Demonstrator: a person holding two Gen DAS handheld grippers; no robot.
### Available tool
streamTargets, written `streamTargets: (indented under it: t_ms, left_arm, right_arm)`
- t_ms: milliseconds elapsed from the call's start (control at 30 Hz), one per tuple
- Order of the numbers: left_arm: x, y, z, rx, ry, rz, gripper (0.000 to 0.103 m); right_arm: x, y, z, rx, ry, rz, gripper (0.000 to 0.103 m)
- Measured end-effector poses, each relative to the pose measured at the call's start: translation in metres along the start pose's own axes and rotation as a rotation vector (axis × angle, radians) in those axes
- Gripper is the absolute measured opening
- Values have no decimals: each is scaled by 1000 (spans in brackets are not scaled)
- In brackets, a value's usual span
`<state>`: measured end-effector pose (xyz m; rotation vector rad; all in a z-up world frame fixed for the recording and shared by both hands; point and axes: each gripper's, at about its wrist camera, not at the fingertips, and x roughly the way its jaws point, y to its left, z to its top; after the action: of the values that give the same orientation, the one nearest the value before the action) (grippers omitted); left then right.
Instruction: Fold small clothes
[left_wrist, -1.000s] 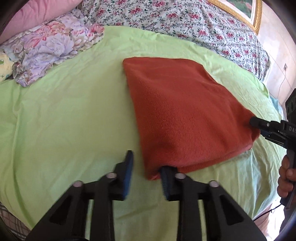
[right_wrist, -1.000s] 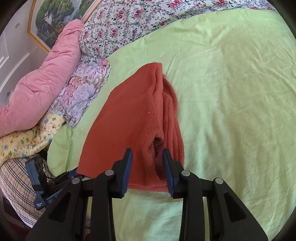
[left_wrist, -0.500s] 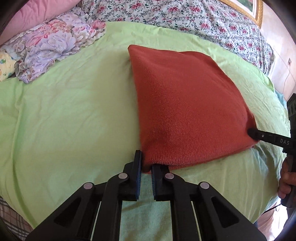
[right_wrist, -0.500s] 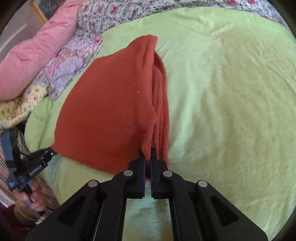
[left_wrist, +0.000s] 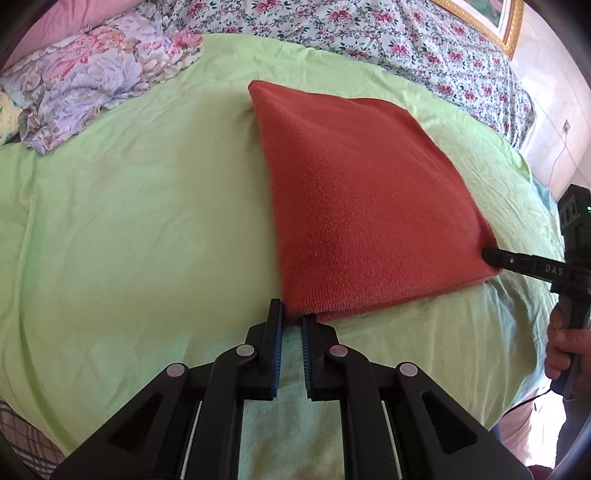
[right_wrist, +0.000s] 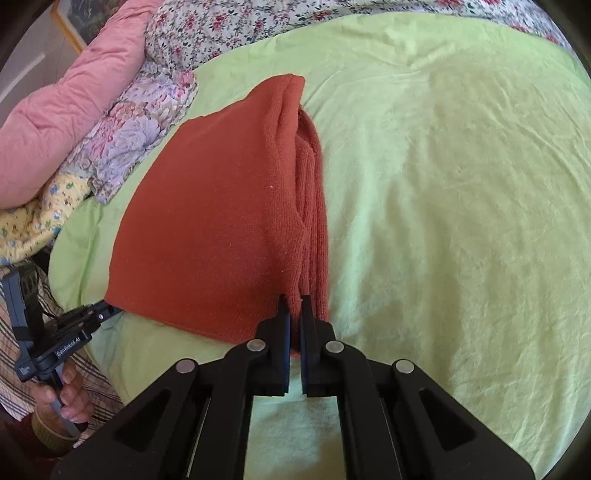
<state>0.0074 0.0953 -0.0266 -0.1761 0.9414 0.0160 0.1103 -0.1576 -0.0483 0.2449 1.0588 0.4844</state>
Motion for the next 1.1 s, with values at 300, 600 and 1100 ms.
streamTargets:
  t_ms: [300, 600, 1100]
  left_arm:
    - [-52, 11, 25, -34, -82, -220, 9]
    - [-19, 0, 65, -56, -78, -288, 9]
    - [27, 2, 33, -33, 15, -266, 3]
  right_arm:
    - [-53, -13, 2, 106, -117, 18, 37]
    - [-31, 34, 55, 44, -149, 162, 37]
    - [27, 7, 53, 75, -44, 108, 25]
